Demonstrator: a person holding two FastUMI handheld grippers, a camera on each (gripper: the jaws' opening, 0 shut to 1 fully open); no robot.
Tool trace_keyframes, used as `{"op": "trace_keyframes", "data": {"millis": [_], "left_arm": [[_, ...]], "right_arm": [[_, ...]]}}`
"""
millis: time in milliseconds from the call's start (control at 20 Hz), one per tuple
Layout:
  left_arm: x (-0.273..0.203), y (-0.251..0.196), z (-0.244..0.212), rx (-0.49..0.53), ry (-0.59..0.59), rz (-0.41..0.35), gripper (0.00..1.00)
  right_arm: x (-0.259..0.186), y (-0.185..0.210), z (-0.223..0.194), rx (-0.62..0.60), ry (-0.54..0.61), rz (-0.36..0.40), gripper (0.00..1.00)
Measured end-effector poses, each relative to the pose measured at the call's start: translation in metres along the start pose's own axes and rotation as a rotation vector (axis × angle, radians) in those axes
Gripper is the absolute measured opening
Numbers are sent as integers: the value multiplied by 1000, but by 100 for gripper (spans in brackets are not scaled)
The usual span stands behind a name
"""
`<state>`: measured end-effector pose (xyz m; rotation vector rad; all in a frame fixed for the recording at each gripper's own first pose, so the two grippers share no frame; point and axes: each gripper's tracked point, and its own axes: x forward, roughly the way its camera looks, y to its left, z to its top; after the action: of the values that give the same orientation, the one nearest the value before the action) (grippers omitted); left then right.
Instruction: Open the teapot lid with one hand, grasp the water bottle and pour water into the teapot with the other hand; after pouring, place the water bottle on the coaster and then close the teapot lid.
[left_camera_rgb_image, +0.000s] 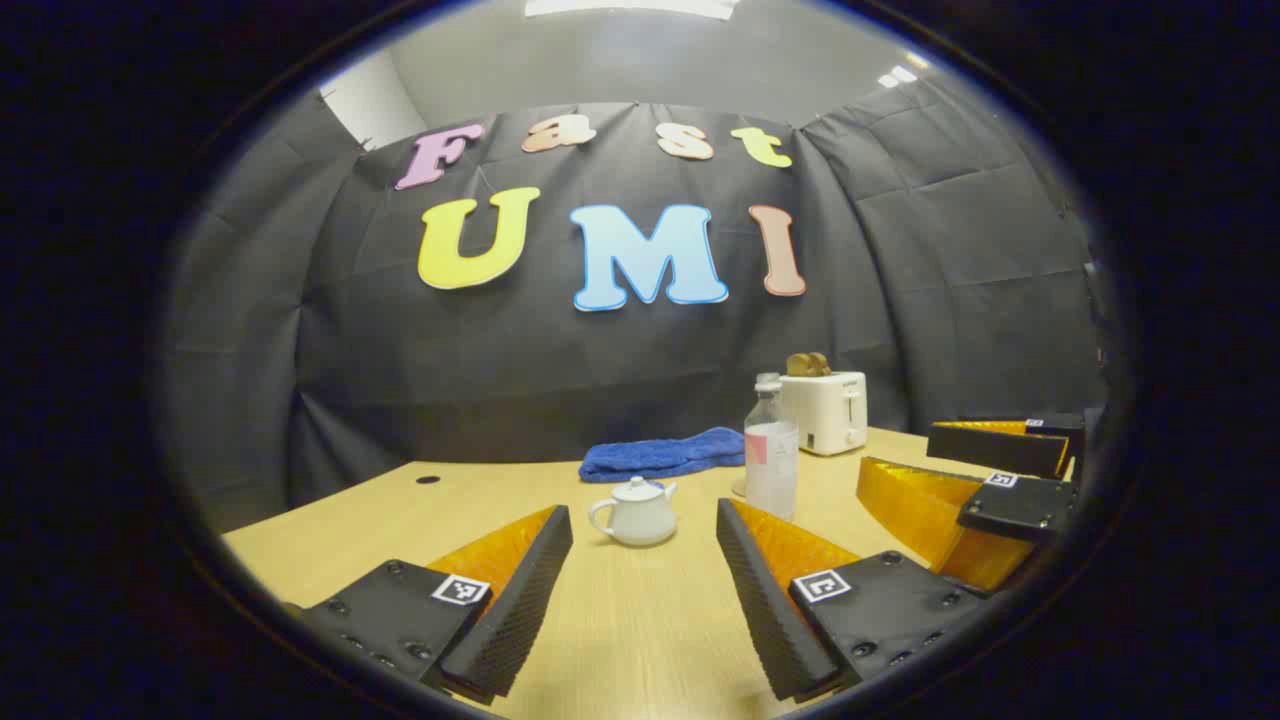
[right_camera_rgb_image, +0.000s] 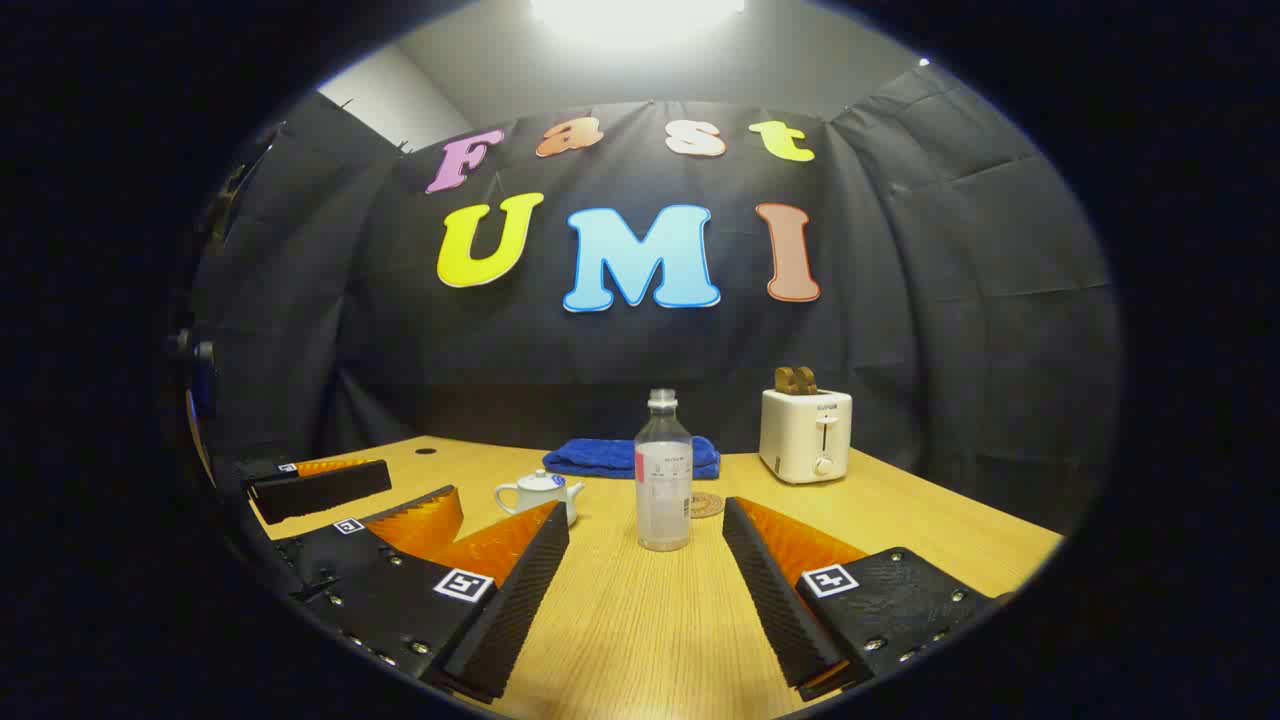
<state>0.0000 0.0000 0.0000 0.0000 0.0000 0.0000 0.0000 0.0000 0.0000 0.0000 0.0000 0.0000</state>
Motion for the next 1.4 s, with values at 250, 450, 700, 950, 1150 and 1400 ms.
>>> {"op": "trace_keyframes", "data": {"millis": [250,450,700,950,1150,1400], "left_arm": [[-21,-7,30,-32,-24,-25,95],[-30,-9,46,-34,-53,-36,95],[-31,-1,37,-63,-39,-25,95],[-22,9,27,-77,-22,-10,95],[0,3,16,-115,-15,-65,96],[46,-1,-3,-118,31,-129,95]], "right_arm": [[-17,-1,19,-17,-6,-7,96],[-21,2,17,-1,10,4,96],[-22,0,8,-16,33,-5,96],[-10,3,10,-29,28,12,96],[11,8,15,-28,-2,36,96],[47,-1,15,-3,14,16,96]]}}
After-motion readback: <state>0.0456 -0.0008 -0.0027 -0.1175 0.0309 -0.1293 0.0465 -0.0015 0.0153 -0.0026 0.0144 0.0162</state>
